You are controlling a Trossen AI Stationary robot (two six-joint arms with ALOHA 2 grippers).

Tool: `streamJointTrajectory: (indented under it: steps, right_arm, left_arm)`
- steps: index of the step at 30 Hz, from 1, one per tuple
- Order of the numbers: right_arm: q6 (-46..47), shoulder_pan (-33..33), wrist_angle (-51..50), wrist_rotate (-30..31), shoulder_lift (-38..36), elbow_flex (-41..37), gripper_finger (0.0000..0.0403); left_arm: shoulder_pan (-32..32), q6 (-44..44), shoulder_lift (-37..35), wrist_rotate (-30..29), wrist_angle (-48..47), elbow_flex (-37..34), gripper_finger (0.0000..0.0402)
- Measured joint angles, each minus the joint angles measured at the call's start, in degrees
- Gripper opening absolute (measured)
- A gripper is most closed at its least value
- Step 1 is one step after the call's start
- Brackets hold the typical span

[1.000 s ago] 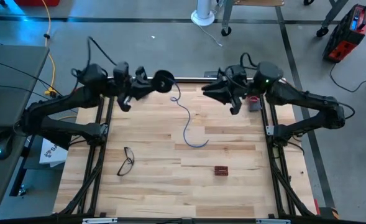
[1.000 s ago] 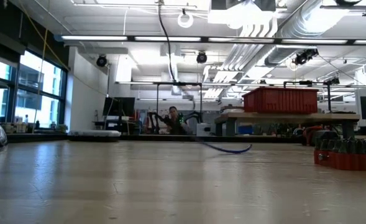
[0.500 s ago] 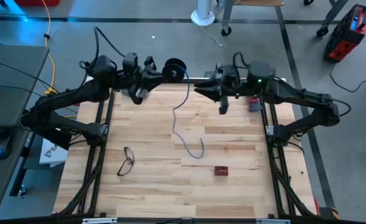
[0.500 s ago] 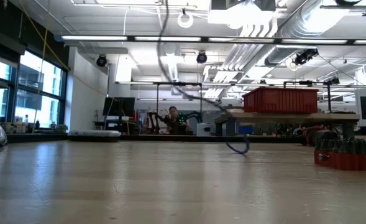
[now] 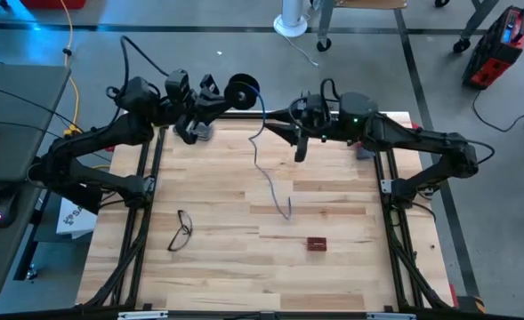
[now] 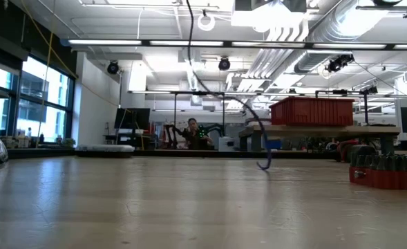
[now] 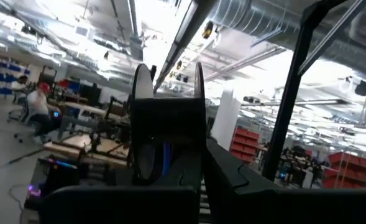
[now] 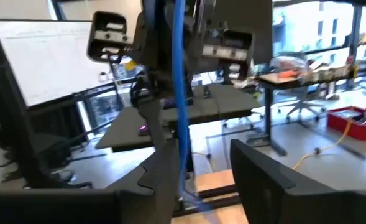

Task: Coil cords
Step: Coil the blue wire onto the spool

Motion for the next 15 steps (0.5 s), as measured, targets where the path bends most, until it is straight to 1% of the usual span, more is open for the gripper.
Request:
streamJointTrajectory:
  steps: [4, 8, 12, 15]
  right_arm:
    - [-2.6, 0.0, -0.1, 2.1, -0.2, 0.0, 0.0158]
    - [-3.3, 0.0, -0.5, 1.3, -2.1, 0.0, 0.0155]
    - [-3.2, 0.0, -0.2, 1.1, -3.6, 0.0, 0.0154]
    - [-1.7, 0.0, 0.5, 1.7, -3.5, 0.0, 0.0154]
  left_arm:
    - [0.0, 0.1, -0.6, 0.3, -3.7, 0.0, 0.0]
    - [0.0, 1.9, -2.7, 1.2, -11.6, 0.0, 0.0]
    - [0.0, 4.2, -4.5, 0.7, -15.0, 0.0, 0.0]
    - [-0.4, 6.1, -4.3, 0.5, -17.6, 0.0, 0.0]
